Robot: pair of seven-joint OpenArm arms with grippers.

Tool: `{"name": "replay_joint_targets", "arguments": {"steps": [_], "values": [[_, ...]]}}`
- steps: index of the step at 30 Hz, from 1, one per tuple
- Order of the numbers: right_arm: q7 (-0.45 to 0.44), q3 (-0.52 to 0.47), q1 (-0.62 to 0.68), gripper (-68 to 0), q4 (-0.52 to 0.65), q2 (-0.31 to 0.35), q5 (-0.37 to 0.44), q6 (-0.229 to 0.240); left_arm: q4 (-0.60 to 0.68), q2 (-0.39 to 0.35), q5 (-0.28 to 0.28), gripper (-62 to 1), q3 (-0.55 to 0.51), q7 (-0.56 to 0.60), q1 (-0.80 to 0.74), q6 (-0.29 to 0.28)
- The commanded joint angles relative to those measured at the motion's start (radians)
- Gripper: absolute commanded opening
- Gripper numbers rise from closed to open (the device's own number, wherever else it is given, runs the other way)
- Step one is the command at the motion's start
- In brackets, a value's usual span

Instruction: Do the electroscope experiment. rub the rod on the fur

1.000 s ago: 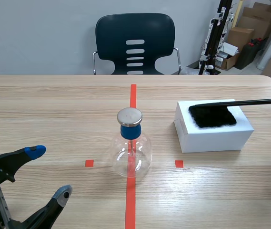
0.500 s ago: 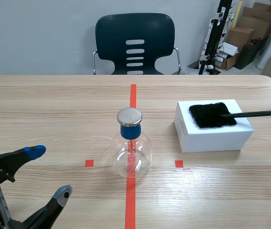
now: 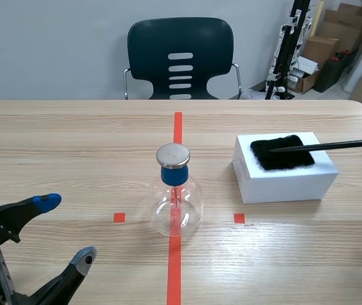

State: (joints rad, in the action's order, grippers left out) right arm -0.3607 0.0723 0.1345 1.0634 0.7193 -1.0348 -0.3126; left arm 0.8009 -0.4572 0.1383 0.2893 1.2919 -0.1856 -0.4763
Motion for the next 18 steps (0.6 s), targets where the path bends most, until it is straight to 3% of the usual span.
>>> {"name": "replay_joint_targets", "arguments": {"steps": [1,9,18], "values": [[0.006,-0.004,-0.026,-67.1,0.018,0.002,-0.018,0.000,0.020,-0.009,-0.011,1.4,-0.007,0.018,0.003,-0.006],[0.034,-0.005,-0.011,-67.1,0.018,0.006,-0.027,0.000,0.020,-0.009,-0.011,1.4,-0.007,0.018,0.003,-0.006],[0.034,-0.005,0.091,-67.1,0.018,0.121,0.123,-0.002,0.020,-0.009,-0.011,1.4,-0.007,0.017,0.003,-0.006]]}}
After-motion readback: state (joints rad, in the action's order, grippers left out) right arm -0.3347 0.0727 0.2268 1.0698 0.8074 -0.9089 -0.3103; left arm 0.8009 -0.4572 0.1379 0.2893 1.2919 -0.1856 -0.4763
